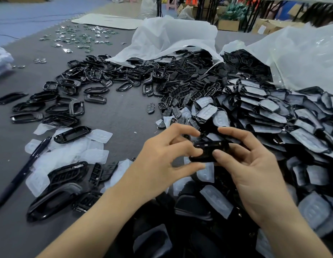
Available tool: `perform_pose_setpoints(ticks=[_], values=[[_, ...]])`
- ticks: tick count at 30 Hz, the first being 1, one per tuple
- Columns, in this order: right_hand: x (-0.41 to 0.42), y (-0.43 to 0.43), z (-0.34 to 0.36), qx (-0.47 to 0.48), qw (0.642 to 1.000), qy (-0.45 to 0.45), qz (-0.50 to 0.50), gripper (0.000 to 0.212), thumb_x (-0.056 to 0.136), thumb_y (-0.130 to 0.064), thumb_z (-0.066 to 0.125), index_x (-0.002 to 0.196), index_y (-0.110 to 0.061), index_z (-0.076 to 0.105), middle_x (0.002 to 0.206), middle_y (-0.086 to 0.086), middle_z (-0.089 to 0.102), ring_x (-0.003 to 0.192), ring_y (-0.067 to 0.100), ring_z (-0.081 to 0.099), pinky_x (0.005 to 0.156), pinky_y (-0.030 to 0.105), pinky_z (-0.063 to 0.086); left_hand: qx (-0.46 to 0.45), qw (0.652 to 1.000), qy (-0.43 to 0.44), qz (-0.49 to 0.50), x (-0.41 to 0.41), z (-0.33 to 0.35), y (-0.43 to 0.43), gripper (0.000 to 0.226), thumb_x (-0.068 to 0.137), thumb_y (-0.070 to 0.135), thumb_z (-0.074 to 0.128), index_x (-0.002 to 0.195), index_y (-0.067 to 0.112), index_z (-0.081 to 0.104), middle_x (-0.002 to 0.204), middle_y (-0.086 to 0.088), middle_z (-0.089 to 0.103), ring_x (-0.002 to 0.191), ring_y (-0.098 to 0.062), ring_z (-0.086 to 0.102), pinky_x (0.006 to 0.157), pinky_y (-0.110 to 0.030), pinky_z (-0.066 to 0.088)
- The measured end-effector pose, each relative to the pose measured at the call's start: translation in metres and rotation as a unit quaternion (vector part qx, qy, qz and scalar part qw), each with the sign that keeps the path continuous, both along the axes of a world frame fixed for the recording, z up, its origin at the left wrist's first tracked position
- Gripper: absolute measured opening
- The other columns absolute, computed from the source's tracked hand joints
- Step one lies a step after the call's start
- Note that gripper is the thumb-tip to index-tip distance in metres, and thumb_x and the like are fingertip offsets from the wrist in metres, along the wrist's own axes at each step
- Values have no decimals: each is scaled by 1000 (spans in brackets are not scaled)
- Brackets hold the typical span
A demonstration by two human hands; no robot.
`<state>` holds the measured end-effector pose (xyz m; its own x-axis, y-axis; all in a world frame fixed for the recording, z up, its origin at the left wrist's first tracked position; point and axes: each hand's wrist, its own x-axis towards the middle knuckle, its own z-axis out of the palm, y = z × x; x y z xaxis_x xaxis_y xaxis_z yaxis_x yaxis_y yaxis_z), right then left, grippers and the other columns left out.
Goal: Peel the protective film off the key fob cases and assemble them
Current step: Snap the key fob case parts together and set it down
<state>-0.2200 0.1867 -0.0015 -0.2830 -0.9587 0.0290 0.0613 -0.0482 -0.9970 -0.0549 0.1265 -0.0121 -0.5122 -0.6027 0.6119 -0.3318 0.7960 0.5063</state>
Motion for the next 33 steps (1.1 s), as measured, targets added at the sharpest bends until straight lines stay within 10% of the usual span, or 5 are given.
perform_pose_setpoints(ticks=[7, 16, 33], values=[[-6, -1, -6, 17, 996, 81, -40, 38, 83, 1, 68, 89, -36, 74, 75, -2, 73, 58, 2, 60, 60, 13, 49, 151, 986, 46, 50, 13, 7, -13, 17, 83, 34, 67, 83, 18, 70, 102, 10, 68, 85, -4, 65, 79, -14, 49], [-8, -4, -10, 54, 949, 284, -127, 35, 82, -13, 72, 85, -47, 65, 76, -18, 64, 55, 3, 65, 59, 3, 45, 228, 879, -180, 377, 70, 4, -53, 36, 89, 32, 61, 123, 21, 59, 125, -15, 57, 117, -36, 51, 103, -45, 37], [-21, -5, -5, -24, 985, 32, -165, 24, 85, -2, 67, 91, -26, 71, 79, -4, 70, 64, 9, 69, 65, 15, 53, 163, 973, -137, 92, -5, -17, -2, 28, 82, 15, 69, 103, 32, 61, 92, 19, 59, 94, -6, 48, 83, -24, 37]])
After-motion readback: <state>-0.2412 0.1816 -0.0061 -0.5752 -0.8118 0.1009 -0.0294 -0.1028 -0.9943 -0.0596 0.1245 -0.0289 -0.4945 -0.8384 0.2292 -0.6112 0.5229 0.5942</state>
